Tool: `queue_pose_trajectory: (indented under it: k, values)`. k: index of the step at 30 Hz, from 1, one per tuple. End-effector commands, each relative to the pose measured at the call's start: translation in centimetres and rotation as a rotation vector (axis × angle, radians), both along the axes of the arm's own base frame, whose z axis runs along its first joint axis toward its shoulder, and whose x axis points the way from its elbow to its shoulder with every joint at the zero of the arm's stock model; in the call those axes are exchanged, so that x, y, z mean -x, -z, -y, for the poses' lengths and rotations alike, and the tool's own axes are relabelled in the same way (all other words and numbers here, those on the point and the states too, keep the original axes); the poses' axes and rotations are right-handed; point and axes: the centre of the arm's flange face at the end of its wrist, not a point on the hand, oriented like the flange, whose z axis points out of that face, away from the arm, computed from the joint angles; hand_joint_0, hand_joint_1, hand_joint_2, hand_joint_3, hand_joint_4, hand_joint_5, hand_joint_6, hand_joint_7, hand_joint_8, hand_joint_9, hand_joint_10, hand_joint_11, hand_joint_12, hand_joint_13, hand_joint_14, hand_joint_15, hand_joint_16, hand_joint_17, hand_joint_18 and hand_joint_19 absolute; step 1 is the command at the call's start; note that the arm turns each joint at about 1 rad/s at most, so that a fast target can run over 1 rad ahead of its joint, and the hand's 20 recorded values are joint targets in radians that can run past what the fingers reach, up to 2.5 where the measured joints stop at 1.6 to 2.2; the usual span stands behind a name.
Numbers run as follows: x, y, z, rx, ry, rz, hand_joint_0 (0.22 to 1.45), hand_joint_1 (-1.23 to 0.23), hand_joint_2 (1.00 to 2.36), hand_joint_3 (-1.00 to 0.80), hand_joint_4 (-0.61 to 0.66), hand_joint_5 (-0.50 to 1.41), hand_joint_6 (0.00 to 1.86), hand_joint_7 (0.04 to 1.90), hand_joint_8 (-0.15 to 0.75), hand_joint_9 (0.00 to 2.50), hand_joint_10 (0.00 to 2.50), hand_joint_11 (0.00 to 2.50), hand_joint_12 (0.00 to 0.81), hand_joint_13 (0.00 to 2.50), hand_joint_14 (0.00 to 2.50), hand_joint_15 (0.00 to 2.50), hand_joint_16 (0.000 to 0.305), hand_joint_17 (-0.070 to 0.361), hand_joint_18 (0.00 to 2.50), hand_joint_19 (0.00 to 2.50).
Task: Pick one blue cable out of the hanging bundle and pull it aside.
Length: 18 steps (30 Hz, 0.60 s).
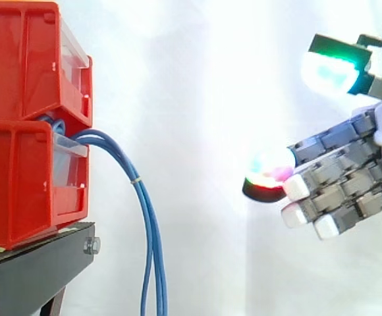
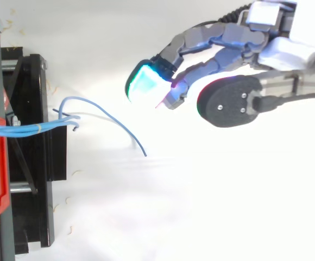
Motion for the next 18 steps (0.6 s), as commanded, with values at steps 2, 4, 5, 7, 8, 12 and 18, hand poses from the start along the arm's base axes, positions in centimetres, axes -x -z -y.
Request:
queue_pose_trajectory:
  k: [2, 4, 5, 7, 8, 12, 18]
  values:
    - [-0.9, 0.7, -0.1, -0.012, 0.004, 0.036, 0.52, -0.48, 1.0, -0.48, 0.41, -0.16, 0.5, 0.75, 0.346, 0.8, 0.0, 0.15, 0.43, 0.61, 0.01, 0.2, 0.061, 0.138, 0.54, 0.46]
    - [-0.9, 0.7, 0.1, 0.009, 0.02, 0.037, 0.52, -0.48, 1.0, -0.48, 0.41, -0.16, 0.5, 0.75, 0.348, 0.8, 0.0, 0.15, 0.43, 0.61, 0.01, 0.2, 0.061, 0.137, 0.54, 0.46]
    - [-0.9, 0.6, 0.2, 0.026, 0.03, 0.038, 0.52, -0.49, 1.0, -0.47, 0.41, -0.16, 0.5, 0.75, 0.343, 0.8, 0.0, 0.16, 0.43, 0.61, 0.01, 0.2, 0.061, 0.138, 0.55, 0.47]
    - [-1.0, 0.6, 0.3, 0.049, 0.039, 0.041, 0.52, -0.49, 1.0, -0.47, 0.41, -0.16, 0.5, 0.75, 0.345, 0.8, 0.0, 0.16, 0.431, 0.61, 0.01, 0.21, 0.061, 0.138, 0.55, 0.47]
    - [-1.1, 0.7, 0.3, 0.066, 0.045, 0.045, 0.52, -0.49, 1.0, -0.48, 0.41, -0.16, 0.5, 0.75, 0.345, 0.8, 0.0, 0.16, 0.43, 0.62, 0.01, 0.2, 0.061, 0.138, 0.55, 0.47]
    - [-1.7, 1.9, 0.3, 0.08, 0.049, 0.047, 0.52, -0.49, 1.0, -0.47, 0.41, -0.16, 0.5, 0.76, 0.347, 0.8, 0.0, 0.17, 0.431, 0.62, 0.01, 0.21, 0.061, 0.137, 0.55, 0.47]
    - [-2.6, 2.4, 0.0, 0.078, 0.055, 0.076, 0.52, -0.49, 1.0, -0.48, 0.41, -0.16, 0.5, 0.75, 0.346, 0.81, 0.0, 0.16, 0.43, 0.62, 0.01, 0.22, 0.061, 0.137, 0.55, 0.47]
